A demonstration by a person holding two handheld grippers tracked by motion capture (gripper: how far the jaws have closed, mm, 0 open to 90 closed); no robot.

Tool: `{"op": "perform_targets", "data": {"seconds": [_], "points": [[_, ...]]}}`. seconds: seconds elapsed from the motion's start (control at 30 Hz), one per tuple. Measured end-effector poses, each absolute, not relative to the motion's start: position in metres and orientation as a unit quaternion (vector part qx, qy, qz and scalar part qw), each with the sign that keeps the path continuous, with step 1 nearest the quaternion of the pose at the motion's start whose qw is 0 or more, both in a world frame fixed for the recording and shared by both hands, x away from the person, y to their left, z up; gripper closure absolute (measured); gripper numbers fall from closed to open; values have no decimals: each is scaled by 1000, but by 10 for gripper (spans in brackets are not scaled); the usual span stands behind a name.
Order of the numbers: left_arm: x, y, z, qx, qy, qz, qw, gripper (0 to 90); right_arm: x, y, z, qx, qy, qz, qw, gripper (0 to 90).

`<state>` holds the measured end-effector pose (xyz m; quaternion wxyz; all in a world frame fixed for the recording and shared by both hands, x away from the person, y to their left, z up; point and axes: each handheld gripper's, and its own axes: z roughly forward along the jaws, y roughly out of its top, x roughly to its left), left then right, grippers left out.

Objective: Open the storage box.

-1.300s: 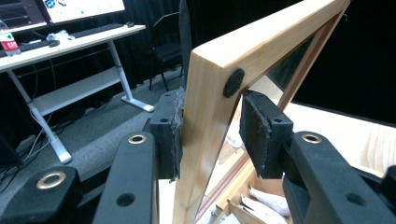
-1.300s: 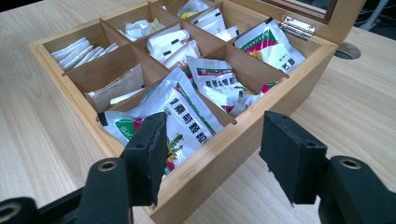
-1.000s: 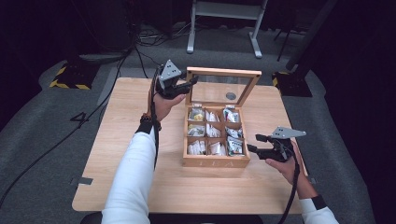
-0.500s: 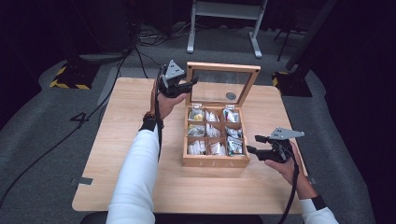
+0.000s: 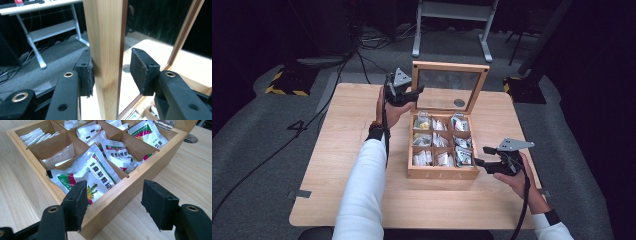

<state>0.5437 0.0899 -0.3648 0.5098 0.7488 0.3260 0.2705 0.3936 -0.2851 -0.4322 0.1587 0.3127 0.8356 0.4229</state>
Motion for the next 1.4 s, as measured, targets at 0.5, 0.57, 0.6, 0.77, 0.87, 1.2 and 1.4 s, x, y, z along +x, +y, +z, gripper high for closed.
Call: {"op": "perform_targets", "data": {"seconds": [0.5,0.57,0.6,0.77,0.87,1.2,1.4], "points": [[547,87,-396,766,344,255,480,550,393,-282,-434,309,840,417,157,374],[547,87,-398,767,345,252,478,550,393,-282,-434,309,841,417,156,373],[547,87,-404,774,345,251,467,548,393,-282,-434,309,841,416,156,372],[546,88,-412,778,348,245,462,545,393,-282,-434,307,842,416,157,371],[545,90,-415,782,346,242,459,543,393,-282,-435,307,842,415,156,370],[533,103,-421,798,340,237,438,476,392,-281,-433,306,841,416,158,369],[520,117,-415,804,333,235,432,413,391,-278,-431,303,840,421,160,369]]}}
